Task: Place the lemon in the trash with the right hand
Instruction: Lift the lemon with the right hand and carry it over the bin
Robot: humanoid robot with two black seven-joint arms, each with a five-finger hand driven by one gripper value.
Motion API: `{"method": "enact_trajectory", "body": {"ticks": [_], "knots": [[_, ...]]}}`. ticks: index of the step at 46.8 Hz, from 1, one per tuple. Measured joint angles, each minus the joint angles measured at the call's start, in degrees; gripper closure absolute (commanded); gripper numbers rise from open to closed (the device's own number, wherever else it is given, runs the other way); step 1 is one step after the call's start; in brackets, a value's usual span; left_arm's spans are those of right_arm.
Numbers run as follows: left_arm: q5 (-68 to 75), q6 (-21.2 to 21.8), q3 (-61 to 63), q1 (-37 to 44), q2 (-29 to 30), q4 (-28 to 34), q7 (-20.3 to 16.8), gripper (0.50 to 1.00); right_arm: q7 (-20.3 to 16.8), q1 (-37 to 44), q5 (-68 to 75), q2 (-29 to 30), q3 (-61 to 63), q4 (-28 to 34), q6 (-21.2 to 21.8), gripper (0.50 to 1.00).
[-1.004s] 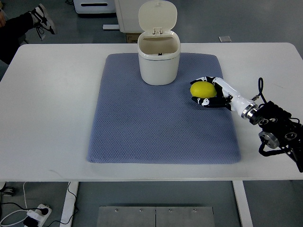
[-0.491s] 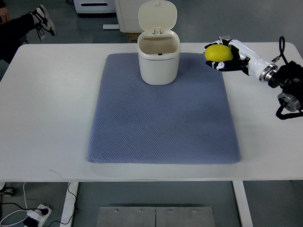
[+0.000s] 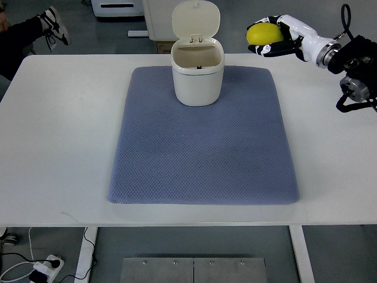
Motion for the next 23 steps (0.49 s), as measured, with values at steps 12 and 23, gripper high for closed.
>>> {"method": "enact_trajectory", "body": {"ticks": [12,23], "knots": [[0.0,0.0,0.0,0.0,0.0,0.0,0.0,0.5,-5.5,4.3,-0.1,3.4,-0.5,-0.1,-2.3,1.0],[0.0,0.0,0.0,0.0,0.0,0.0,0.0,0.5,-6.8,7.0,-0.3,8.2,-5.8,-0.7,-4.2,1.0]]}}
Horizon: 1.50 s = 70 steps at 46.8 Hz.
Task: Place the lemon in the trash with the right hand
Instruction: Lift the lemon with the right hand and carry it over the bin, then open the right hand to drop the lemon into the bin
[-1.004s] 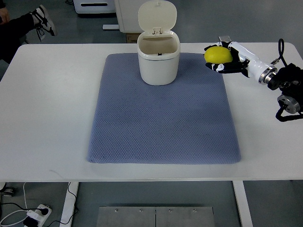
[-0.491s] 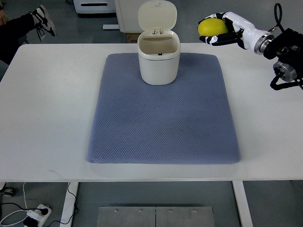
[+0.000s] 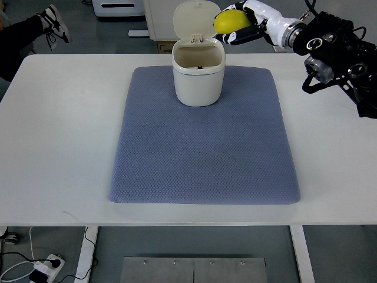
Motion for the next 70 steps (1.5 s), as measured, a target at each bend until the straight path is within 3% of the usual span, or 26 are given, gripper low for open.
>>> {"method": "enact_trajectory", "body": {"ticks": [34,39,44,55,65,70], "knots": [[0.0,0.0,0.0,0.0,0.0,0.0,0.0,0.5,-0.8,1.0,-0.3,9.0,-7.5,-8.7,-0.6,0.996],[0.0,0.0,0.0,0.0,0.0,0.0,0.0,0.5,-0.8,0.8,-0.3,9.0,-7.4,-8.8,-0.6,0.848],[0.0,0.0,0.0,0.0,0.0,0.0,0.0,0.5,-0.9,0.7,-0.1,9.0,-7.4,-8.8,-0.1,0.758],[0.0,0.0,0.0,0.0,0.0,0.0,0.0,0.5,-1.9,1.2,0.1,8.9,-7.3,-8.7,3.1,0.659],[0.0,0.0,0.0,0.0,0.0,0.0,0.0,0.5,-2.0,1.3,0.1,8.8,-7.1,-8.7,3.4,0.578],[0.0,0.0,0.0,0.0,0.0,0.0,0.0,0.5,-2.0,1.4,0.1,8.7,-7.0,-8.7,3.5,0.565]]}}
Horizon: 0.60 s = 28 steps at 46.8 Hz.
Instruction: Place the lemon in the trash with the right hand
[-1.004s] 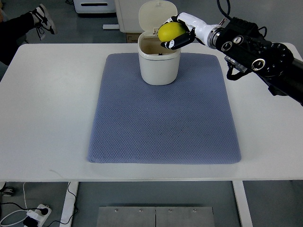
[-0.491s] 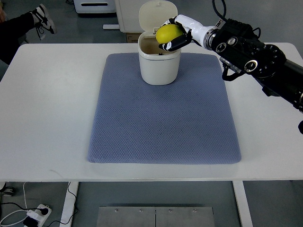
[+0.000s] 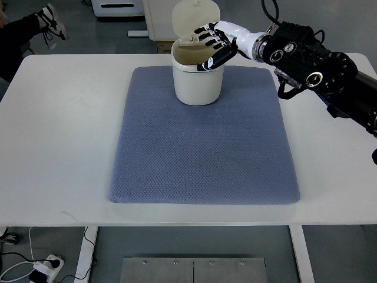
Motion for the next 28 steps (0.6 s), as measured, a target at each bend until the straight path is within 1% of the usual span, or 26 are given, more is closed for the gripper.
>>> {"method": "enact_trajectory", "body": {"ticks": [7,16,28], "knots": [[0.0,0.0,0.0,0.0,0.0,0.0,0.0,0.5,0.1,0.6,0.1,-0.7,0.2,0.0,1.9,0.557],[0.0,0.0,0.0,0.0,0.0,0.0,0.0,0.5,0.7,0.8,0.2,-4.8,0.6,0.4,4.6,0.546],[0.0,0.0,0.0,0.0,0.0,0.0,0.0,0.5,2.7,0.0,0.2,-10.5,2.4,0.9,7.6,0.544]]}}
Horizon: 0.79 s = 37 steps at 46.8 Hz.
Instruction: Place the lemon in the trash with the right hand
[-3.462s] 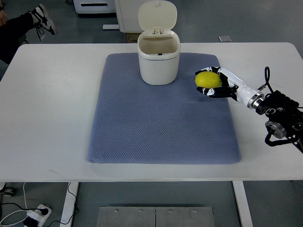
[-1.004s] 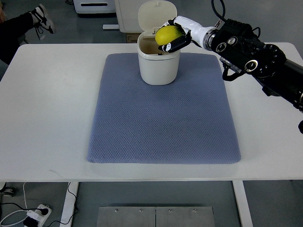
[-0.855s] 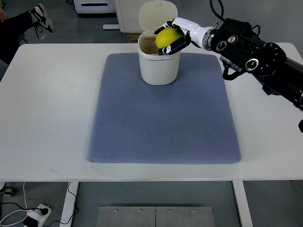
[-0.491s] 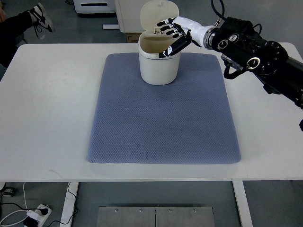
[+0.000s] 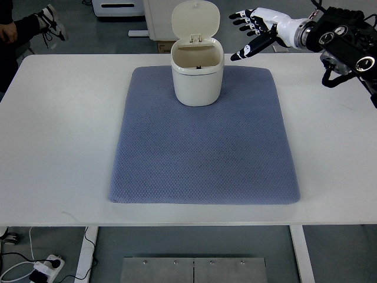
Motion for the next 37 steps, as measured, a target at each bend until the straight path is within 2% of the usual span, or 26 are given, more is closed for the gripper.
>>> {"method": "enact_trajectory", "body": {"ticks": [12,22,32,37], "knots": [[0.0,0.0,0.0,0.0,0.0,0.0,0.0,0.5,1.1,-5.0,4.0,-5.1,4.5,1.0,0.6,0.544],[0.0,0.0,0.0,0.0,0.0,0.0,0.0,0.5,0.6,-9.3,11.6,-5.9,11.3,0.9,-0.5,0.546],[0.0,0.0,0.0,0.0,0.0,0.0,0.0,0.5,0.5,-14.4,15.5,-5.5,20.9,0.9,-7.2,0.548],[0.0,0.0,0.0,0.0,0.0,0.0,0.0,0.5,0.0,-16.1,17.2,-5.1,24.3,1.1,-8.7,0.548]]}}
